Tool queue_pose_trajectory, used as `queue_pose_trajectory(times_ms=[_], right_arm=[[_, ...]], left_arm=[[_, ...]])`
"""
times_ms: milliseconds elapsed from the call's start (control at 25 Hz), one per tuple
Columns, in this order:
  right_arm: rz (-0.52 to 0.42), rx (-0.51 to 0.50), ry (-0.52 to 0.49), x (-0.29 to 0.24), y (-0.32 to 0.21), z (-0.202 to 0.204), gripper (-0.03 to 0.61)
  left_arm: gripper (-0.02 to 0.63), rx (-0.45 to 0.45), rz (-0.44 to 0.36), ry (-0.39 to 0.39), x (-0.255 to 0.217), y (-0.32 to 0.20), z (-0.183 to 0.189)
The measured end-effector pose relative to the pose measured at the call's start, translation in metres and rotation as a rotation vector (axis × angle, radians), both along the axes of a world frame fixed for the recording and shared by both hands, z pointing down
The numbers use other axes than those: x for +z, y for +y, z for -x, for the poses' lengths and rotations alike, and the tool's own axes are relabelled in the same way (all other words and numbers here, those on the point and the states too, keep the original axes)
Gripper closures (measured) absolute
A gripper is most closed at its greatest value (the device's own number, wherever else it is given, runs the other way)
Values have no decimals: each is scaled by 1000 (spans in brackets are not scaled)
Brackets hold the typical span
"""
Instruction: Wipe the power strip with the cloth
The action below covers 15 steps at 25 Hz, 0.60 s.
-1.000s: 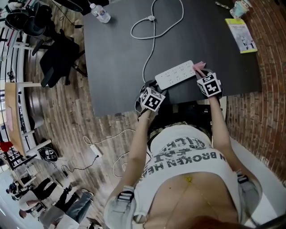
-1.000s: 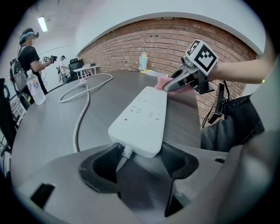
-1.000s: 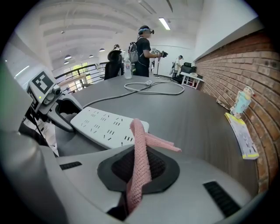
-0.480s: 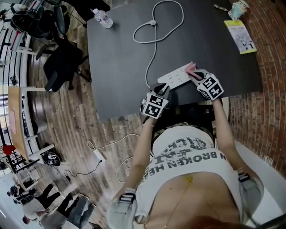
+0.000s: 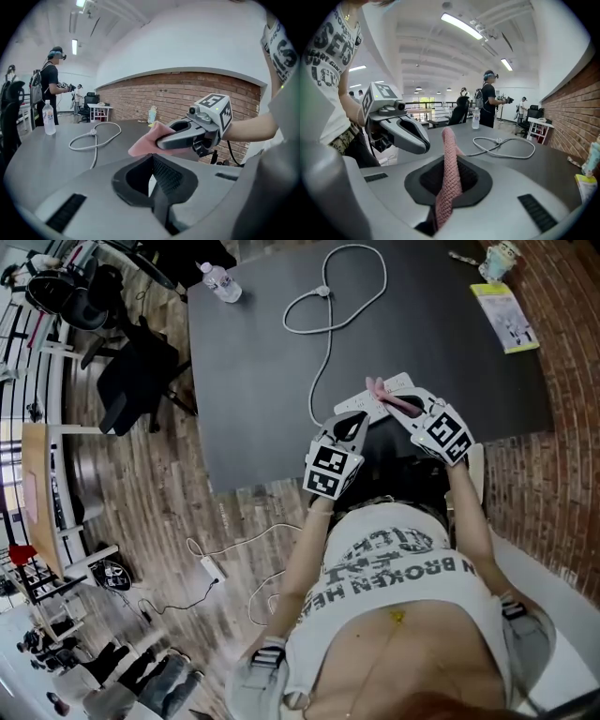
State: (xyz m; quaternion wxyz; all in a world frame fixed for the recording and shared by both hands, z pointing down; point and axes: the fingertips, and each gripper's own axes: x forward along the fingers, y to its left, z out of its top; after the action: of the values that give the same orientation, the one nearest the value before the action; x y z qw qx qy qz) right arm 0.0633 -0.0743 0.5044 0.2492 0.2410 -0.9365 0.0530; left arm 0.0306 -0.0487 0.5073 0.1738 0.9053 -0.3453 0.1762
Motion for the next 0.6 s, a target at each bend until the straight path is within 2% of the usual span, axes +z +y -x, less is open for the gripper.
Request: queue_pose_trajectory(times_ms=[320,600], right_arm=[[-79,65,-253,-64,4,1,561],[-116,82,-356,-101,10,3,561]], left_arm=[[606,-17,-150,62,-60,-2,-5],[606,-34,-234,122,-103,1,-3]])
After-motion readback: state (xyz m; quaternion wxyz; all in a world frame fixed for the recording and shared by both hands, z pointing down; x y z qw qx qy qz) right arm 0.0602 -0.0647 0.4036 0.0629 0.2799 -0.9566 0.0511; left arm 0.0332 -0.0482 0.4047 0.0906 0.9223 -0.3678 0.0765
